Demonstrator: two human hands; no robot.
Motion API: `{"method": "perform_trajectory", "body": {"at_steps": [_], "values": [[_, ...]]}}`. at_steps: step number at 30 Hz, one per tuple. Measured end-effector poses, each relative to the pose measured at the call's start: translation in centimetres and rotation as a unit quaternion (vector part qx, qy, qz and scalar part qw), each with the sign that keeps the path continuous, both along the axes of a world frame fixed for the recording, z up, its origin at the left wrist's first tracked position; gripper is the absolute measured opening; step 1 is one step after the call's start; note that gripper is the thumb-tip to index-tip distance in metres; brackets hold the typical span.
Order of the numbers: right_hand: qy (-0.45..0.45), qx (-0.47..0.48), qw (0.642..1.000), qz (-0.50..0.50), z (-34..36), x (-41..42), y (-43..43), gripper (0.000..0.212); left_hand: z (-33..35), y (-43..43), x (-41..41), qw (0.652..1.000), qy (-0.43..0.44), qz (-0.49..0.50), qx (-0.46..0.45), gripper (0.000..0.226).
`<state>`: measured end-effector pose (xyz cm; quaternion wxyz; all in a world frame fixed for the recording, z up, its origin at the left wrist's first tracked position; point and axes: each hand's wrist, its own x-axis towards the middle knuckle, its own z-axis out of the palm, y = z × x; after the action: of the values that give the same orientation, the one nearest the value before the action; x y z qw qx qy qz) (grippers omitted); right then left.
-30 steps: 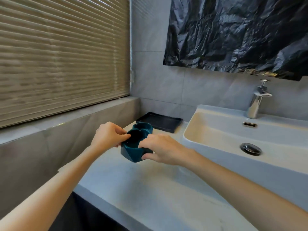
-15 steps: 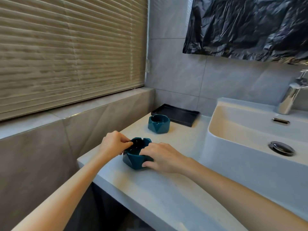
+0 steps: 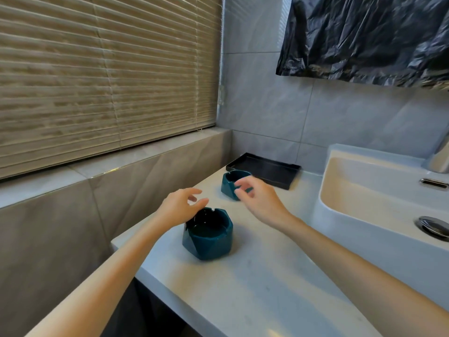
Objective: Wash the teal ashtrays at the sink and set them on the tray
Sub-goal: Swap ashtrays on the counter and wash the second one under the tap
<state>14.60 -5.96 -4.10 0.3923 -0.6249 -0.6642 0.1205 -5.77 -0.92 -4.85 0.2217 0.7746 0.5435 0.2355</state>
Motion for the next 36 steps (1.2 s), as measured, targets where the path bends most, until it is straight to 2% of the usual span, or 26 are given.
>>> {"method": "perform_trajectory", "body": {"at_steps": [3, 5, 7, 13, 17, 25, 27, 30, 33, 35, 36], "values": [[0.114, -0.12, 0.982, -0.092, 0.0, 1.2, 3.2, 0.044, 0.5, 1.7, 1.9, 0.998, -0.061, -0.013, -0.019, 0.05], [0.23, -0.204, 0.944, -0.122, 0.3, 1.4, 4.8, 0.053, 0.5, 2.9, 3.3, 0.996, -0.082, -0.019, -0.027, 0.051], [0.27, -0.237, 0.921, -0.149, 0.5, 1.7, 6.1, 0.056, 0.4, 3.9, 4.7, 0.994, -0.092, -0.031, -0.042, 0.053], [0.268, -0.303, 0.9, -0.163, 0.5, 3.4, 9.2, 0.054, 0.8, 6.5, 8.4, 0.973, -0.173, -0.024, -0.148, 0.058], [0.265, -0.363, 0.879, -0.16, -0.3, 4.0, 9.8, 0.055, 0.5, 7.8, 9.3, 0.941, -0.248, 0.011, -0.232, 0.061], [0.334, -0.329, 0.871, -0.145, 0.5, 3.1, 9.7, 0.043, 0.3, 7.9, 10.4, 0.901, -0.316, 0.002, -0.299, 0.04], [0.333, -0.31, 0.881, -0.131, 1.3, 3.0, 9.5, 0.042, 0.5, 7.8, 10.0, 0.895, -0.322, -0.024, -0.308, 0.04], [0.286, -0.33, 0.892, -0.119, 2.5, 2.9, 8.9, 0.044, 0.6, 7.8, 9.2, 0.886, -0.341, -0.029, -0.313, 0.042], [0.247, -0.344, 0.899, -0.11, 3.6, 2.7, 8.4, 0.045, 1.5, 6.9, 8.9, 0.891, -0.344, -0.021, -0.296, 0.031], [0.222, -0.324, 0.914, -0.102, 4.7, 2.6, 8.0, 0.045, 2.5, 6.2, 8.9, 0.881, -0.377, -0.01, -0.286, 0.026], [0.205, -0.31, 0.923, -0.1, 5.4, 2.7, 7.8, 0.044, 3.0, 5.9, 8.8, 0.87, -0.402, -0.007, -0.285, 0.035]]}}
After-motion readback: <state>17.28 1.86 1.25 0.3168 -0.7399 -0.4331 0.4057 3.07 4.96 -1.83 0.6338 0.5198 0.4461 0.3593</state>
